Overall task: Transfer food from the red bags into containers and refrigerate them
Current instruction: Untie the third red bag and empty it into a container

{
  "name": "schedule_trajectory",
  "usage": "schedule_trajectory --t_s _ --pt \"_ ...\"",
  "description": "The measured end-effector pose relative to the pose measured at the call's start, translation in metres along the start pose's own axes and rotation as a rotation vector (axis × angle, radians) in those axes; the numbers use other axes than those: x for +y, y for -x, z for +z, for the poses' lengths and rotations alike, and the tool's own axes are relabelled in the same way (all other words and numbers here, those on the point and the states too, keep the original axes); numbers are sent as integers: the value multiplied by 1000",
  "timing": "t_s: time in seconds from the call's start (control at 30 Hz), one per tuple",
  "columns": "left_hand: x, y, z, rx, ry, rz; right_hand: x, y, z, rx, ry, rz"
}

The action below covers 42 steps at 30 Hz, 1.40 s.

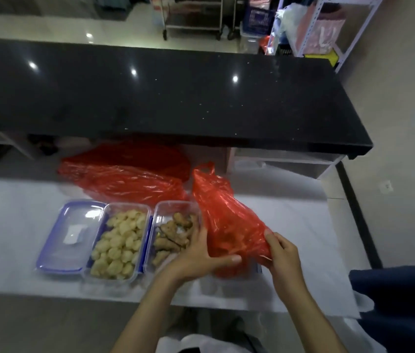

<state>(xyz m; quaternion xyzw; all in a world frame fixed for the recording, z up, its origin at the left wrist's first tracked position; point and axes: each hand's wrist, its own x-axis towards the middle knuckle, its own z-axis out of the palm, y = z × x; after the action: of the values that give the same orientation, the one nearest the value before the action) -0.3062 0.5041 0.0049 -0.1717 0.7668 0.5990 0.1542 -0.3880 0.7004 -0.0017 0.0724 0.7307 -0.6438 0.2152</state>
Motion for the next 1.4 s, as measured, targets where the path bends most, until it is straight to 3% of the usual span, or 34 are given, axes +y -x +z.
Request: schedule_trajectory --t_s 0.1,0.2,0.3,0.5,0.57,0.67,0.73,0.83,0.97,1.2,1.3,1.4 --pt "-17 13 42 166 -123 -40 -7 7 1 -152 -84 73" --pt "-23 15 76 366 -95 -26 1 12 -5 -122 -99 37" --pt "-28 16 89 466 -159 41 14 12 -18 -5 51 -134" --pt "-40 21 86 549 -619 31 33 -12 -24 -168 602 -368" --pt "-36 21 78 518 -669 6 32 -18 -20 -224 666 -408" --pt "-30 18 69 387 -630 -63 20 -17 -5 -230 497 -225" --pt "-26 15 70 335 -702 -95 22 -16 -1 -182 469 -225" --pt "-26 8 75 338 -792 -77 25 -10 1 -139 419 -282" --pt "-19 1 71 336 -668 -21 30 -6 9 -85 371 -221" --pt "-2 4 54 244 -654 -56 33 9 0 -79 564 -494" --pt "2 7 41 275 -611 82 32 10 -3 -29 525 -499" --pt "3 13 30 434 -537 284 20 21 -5 16 408 -506"
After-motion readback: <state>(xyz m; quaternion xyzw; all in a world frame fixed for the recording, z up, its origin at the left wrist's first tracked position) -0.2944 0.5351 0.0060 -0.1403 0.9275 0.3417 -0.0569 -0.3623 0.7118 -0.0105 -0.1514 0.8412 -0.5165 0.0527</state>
